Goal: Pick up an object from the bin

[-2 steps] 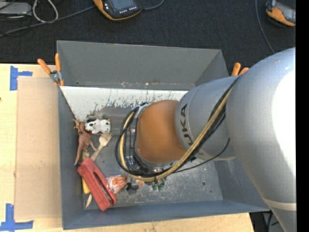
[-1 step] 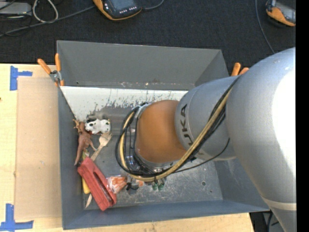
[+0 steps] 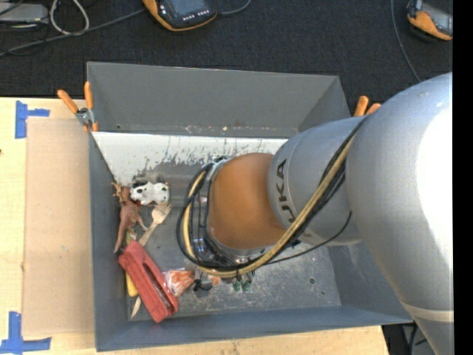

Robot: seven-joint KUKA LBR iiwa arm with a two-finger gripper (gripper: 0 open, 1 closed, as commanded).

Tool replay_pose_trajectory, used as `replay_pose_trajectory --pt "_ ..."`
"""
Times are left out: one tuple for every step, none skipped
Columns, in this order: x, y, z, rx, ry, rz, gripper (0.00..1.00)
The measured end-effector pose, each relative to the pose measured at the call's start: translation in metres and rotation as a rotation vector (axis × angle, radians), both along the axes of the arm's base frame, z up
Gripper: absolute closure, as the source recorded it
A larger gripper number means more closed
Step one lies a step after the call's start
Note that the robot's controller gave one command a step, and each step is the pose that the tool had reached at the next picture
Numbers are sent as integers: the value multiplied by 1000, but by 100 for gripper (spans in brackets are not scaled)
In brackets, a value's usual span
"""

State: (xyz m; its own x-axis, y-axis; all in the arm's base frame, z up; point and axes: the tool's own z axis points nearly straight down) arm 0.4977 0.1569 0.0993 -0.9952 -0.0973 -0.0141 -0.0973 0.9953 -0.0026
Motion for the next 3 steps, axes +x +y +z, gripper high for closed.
replay_pose_trajectory --pt "0 0 0 0 0 0 100" --pt "0 0 0 0 0 -1 100" --pt "0 0 0 0 0 -1 100"
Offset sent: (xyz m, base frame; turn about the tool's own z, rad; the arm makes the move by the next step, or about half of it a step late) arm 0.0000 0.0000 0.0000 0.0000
